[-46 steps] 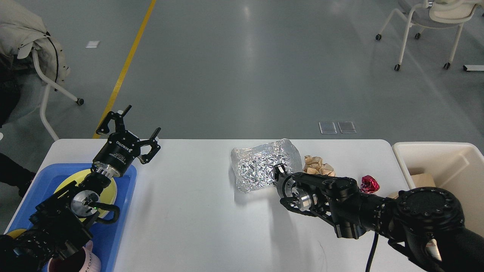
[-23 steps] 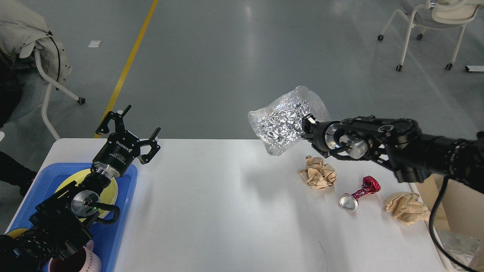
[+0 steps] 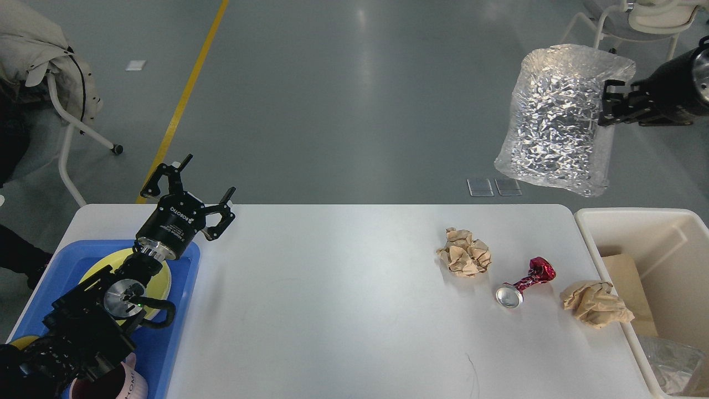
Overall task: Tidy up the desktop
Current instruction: 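Lift the foil bag and drop it into the white bin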
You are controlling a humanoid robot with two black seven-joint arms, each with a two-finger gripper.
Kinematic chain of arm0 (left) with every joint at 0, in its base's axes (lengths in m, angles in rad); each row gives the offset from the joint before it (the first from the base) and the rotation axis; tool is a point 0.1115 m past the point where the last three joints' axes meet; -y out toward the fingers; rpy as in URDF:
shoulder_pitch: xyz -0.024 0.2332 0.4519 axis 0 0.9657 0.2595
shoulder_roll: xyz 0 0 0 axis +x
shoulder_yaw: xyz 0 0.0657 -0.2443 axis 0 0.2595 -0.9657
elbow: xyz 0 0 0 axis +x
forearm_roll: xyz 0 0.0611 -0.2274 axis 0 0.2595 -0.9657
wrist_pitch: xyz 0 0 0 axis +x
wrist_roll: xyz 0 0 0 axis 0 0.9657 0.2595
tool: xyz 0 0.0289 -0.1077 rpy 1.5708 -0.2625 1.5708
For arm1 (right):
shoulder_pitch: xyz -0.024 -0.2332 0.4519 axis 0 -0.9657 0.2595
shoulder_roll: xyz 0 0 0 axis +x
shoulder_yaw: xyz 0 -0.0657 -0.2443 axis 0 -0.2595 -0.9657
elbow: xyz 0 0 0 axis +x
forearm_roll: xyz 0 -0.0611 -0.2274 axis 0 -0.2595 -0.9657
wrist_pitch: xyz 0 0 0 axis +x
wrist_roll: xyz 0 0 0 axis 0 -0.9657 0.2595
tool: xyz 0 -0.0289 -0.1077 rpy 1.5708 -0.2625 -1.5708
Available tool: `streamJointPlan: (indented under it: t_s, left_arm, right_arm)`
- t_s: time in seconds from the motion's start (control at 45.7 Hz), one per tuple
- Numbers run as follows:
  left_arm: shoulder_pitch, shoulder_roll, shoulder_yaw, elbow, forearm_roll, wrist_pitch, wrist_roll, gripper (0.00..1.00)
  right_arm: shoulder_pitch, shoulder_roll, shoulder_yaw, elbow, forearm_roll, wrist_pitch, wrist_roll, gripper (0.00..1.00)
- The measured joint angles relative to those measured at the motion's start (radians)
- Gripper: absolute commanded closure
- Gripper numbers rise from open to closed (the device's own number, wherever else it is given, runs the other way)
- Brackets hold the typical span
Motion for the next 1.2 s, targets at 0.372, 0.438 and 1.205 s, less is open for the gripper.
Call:
streamJointPlan:
  t_s: [0.372, 0.438, 1.205]
  left_arm:
    - [0.000, 0.000, 0.002, 0.000, 0.000, 0.001, 0.000, 0.00]
    - [0.000, 0.000, 0.001, 0.000, 0.000, 0.001, 0.000, 0.00]
    - [0.000, 0.000, 0.001, 0.000, 0.000, 0.001, 0.000, 0.00]
  right_arm:
    - [-0.605, 0.031, -0.093, -0.574, -0.149, -0.181, 0.254, 1.00]
    - [-0.741, 0.068, -0.105, -0.682, -0.151, -0.238, 0.291, 1.00]
    - [-1.187, 0.207, -0.056, -0.857, -0.069, -0.551, 0.298, 0.00]
